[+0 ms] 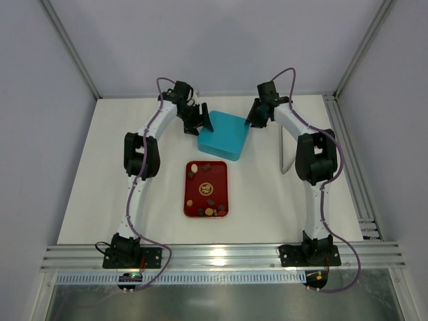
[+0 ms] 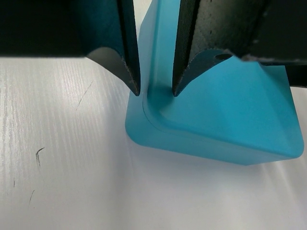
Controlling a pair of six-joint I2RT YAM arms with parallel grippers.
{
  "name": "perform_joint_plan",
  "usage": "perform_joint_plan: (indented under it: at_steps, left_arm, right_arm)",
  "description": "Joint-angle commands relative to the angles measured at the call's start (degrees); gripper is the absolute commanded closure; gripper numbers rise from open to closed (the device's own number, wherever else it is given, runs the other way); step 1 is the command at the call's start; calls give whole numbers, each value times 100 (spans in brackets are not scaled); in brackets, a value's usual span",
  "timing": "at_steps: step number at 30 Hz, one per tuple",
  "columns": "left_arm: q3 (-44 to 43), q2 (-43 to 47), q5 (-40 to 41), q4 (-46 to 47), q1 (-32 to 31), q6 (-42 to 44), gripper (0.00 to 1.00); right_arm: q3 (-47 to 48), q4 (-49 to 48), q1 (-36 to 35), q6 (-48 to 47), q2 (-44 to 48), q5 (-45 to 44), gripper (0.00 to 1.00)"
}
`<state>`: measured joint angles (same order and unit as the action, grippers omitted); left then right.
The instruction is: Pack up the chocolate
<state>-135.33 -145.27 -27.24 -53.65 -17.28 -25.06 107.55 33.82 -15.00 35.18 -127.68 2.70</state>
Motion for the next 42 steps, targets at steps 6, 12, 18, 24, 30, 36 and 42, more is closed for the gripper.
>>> perform_joint_plan:
  at_steps: [6,12,18,24,30,36,42]
  left_arm:
    - [1174,139,632,-111,-48,-69,30]
    - [1956,666,633,301,-153,-236,32]
    - [2177,965,597,434,-276,-324,33]
    - [2485,1273,519,671,-302,-465,36]
    - [2432,1344,554,733,-232,-438,35]
    - [2055,1370,439,698,-30,-403,34]
    - [1379,1449,448,479,172,-316,30]
  right_arm:
    - [-164,1188,-38,-652,-618,-68,58]
    - [38,890,-38,-723,-697,309,55]
    - [143,538,-46,-776,-618,626,51]
    - [319,344,-46,-960,-521,776,48]
    - [539,309,-38,-1022,-425,706,44]
    - [530,98,76,-1004,-126,635,37]
    - [592,-183,129,-1013,392,504,31]
